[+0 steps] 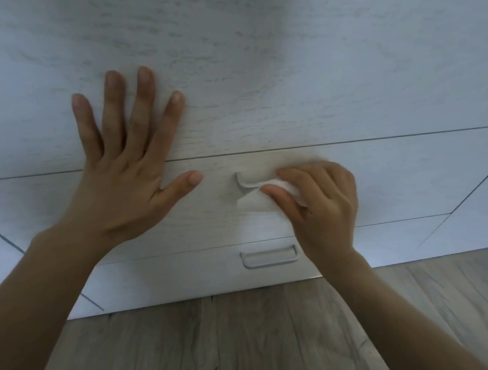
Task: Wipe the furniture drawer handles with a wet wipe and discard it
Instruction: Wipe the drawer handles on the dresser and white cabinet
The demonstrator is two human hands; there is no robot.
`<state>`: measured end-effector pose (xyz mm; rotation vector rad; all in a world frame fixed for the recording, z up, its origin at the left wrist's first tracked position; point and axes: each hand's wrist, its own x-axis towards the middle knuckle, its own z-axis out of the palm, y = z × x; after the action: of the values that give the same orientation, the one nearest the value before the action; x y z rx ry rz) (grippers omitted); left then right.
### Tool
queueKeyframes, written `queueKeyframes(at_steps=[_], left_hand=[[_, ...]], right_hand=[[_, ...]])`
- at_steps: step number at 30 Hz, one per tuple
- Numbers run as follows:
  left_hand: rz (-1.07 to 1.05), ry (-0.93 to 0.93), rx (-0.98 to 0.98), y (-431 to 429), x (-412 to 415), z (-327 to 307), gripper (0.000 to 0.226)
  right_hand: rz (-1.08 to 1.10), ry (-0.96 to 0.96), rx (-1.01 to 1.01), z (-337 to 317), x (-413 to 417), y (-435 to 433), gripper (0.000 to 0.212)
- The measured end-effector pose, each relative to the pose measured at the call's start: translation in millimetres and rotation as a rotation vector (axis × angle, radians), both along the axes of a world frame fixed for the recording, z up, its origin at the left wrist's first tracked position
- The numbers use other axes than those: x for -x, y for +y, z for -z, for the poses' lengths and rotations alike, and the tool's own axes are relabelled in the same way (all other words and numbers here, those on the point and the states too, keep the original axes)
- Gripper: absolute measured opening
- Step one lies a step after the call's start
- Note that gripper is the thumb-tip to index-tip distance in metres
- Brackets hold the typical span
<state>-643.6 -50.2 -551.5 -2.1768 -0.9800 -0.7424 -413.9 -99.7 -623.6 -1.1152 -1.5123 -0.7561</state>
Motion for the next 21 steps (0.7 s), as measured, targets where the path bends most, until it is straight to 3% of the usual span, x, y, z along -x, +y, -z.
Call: queueKeyframes(at_steps=[9,17,21], left_hand=[[0.017,-0.015,0.016,0.1,0.2,0.4,0.075],[0.018,-0.009,0.005,0.2,-1.2,-1.6,0.076],[0.025,-0.016,0.020,-0.2,-0.9,-1.6,0.075]], right_hand=[[-0.052,-0.063,-0.055,7.3,12.3,4.0,0.022],[-0.076,0.007,-0.078,10.3,35.8,8.9,0.019],[-0.067,0.061,-0.044,14.1,0.9,-1.4,0.020]])
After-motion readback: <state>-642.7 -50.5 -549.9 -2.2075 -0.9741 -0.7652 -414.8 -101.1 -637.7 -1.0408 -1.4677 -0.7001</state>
